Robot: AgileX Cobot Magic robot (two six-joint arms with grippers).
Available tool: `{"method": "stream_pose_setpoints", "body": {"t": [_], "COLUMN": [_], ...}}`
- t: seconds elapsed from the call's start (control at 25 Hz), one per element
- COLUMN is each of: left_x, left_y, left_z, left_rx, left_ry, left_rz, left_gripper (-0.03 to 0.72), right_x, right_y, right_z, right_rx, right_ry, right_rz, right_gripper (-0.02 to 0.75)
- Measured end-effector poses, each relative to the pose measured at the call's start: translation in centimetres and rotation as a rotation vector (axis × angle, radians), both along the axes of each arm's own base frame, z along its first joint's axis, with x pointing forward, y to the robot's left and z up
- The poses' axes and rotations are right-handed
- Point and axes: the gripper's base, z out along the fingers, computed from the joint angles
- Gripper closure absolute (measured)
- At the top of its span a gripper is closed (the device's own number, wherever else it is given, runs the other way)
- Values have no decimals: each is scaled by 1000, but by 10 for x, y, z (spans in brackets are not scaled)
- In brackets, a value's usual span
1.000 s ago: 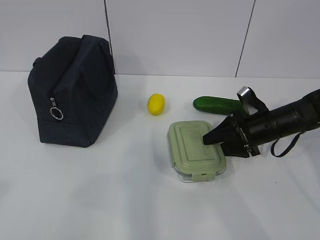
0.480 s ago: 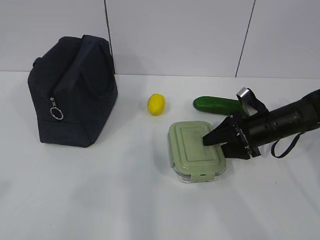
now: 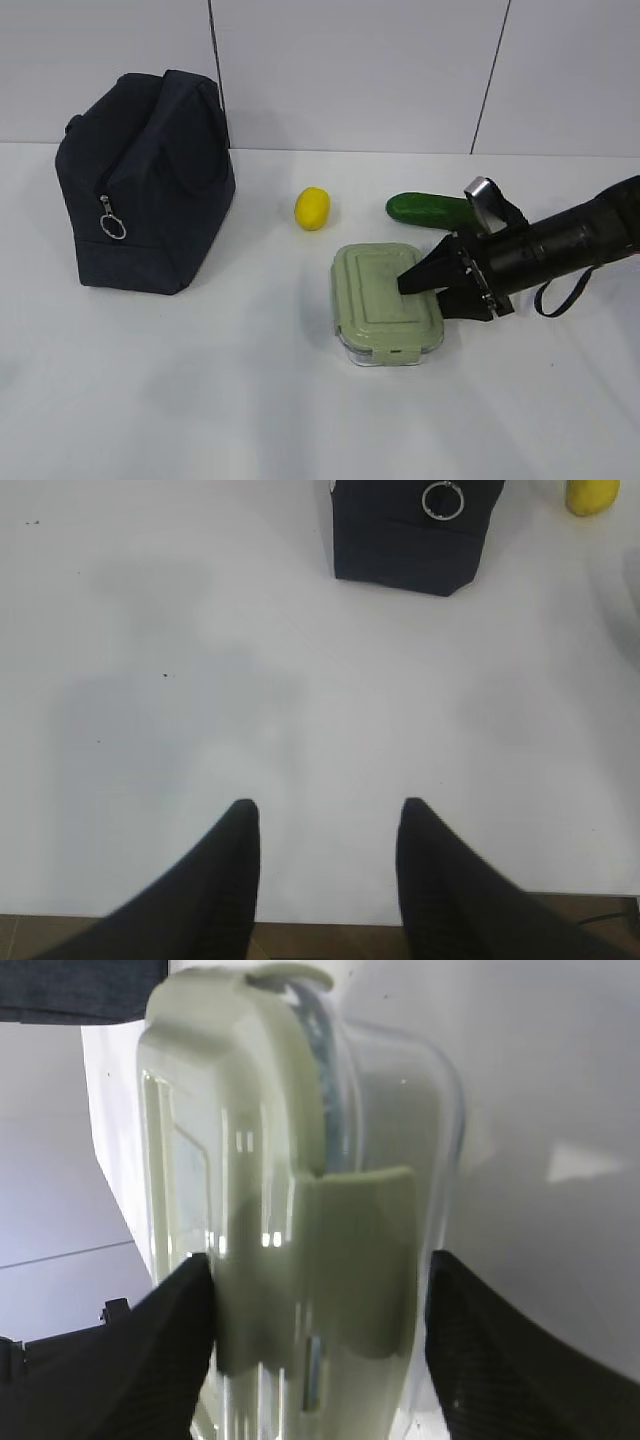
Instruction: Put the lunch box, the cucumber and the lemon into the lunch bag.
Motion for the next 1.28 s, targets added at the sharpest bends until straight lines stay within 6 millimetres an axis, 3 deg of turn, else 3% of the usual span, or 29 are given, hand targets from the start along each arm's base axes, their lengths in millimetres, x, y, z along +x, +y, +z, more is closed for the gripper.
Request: {"method": "stream_pose_setpoints", "body": {"t": [0.36,0.68,1.28], "left_x": [0,0,0], "left_y": [0,0,0], "left_z": [0,0,0], "left_rx": [2,2,2], "left_ry": [-1,-1,-1], "left_rz": [1,1,1], "left_gripper": [368,368,368], "right_x": [0,0,1], "right_y": [4,4,4], "right_z": [0,1,1], "right_rx": [5,9,10], "right_ry": [-1,1,3], "right_rz": [1,-6,-8], "right_gripper": [230,305,325]}}
